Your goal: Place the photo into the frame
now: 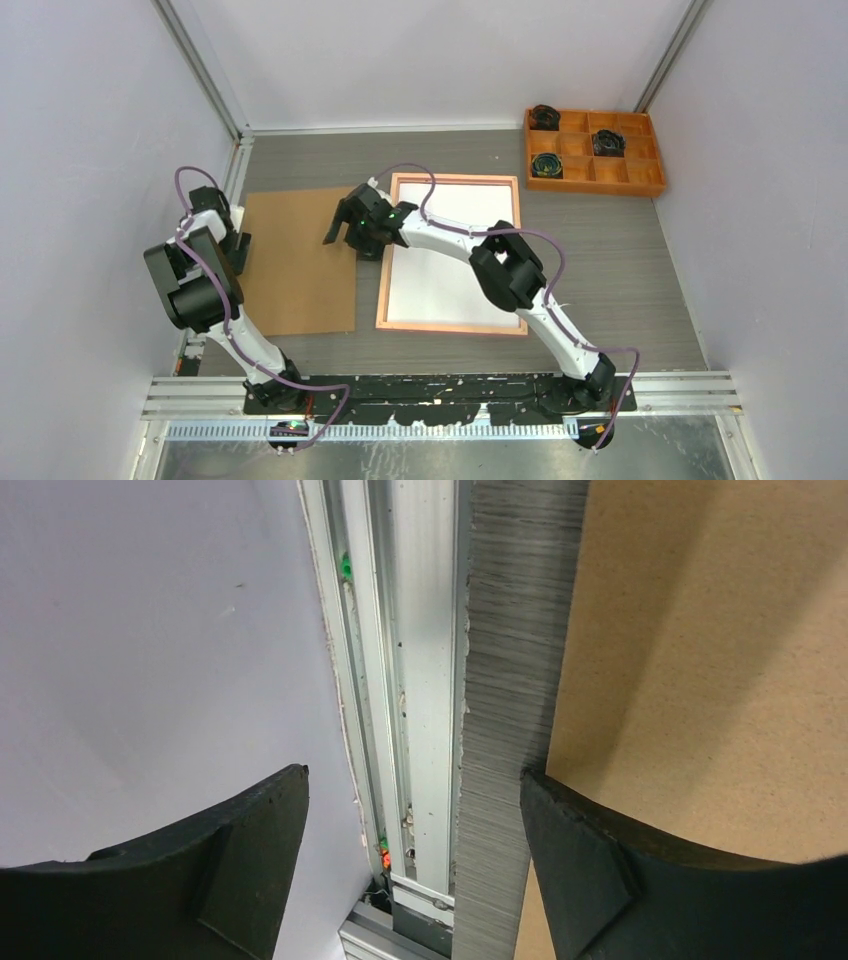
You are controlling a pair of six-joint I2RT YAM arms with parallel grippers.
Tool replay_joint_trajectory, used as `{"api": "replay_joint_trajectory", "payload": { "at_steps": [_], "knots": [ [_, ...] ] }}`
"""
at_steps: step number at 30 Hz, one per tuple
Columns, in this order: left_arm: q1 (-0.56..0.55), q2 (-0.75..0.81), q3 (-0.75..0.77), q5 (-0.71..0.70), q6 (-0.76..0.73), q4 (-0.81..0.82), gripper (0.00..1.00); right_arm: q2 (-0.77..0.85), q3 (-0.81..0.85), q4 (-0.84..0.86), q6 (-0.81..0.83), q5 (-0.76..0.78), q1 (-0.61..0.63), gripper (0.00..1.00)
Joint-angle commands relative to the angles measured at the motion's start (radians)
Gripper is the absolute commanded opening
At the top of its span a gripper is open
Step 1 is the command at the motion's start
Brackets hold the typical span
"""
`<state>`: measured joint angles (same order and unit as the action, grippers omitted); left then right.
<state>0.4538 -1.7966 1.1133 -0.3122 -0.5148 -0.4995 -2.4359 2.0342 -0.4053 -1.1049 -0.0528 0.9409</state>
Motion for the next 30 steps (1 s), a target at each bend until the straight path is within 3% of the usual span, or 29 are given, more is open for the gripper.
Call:
{"api": "replay_joint_trajectory", "payload": {
  "at_steps": [1, 6, 7, 15, 24, 30],
  "knots": [
    [-0.007, -0.07, -0.078, 0.239, 0.015, -0.132, 0.8, 0.043, -0.048, 0.242, -0.123, -0.119, -0.01, 0.97],
    [-0.012, -0.066, -0.073, 0.245, 0.001, -0.15, 0.75, 0.1, -0.1, 0.417, -0.218, -0.195, -0.025, 0.96],
    [-0.012, -0.058, -0.073, 0.256, -0.005, -0.157, 0.73, 0.122, -0.125, 0.542, -0.275, -0.234, -0.028, 0.94],
    [-0.012, -0.06, -0.067, 0.26, -0.01, -0.163, 0.72, 0.148, -0.181, 0.857, -0.473, -0.342, -0.024, 0.93],
    [-0.012, -0.063, -0.059, 0.256, -0.014, -0.164, 0.72, 0.147, -0.257, 1.086, -0.626, -0.403, 0.001, 0.89],
    [-0.012, -0.048, -0.057, 0.253, -0.014, -0.164, 0.72, 0.17, -0.284, 1.061, -0.617, -0.408, 0.009, 0.89]
  ]
}}
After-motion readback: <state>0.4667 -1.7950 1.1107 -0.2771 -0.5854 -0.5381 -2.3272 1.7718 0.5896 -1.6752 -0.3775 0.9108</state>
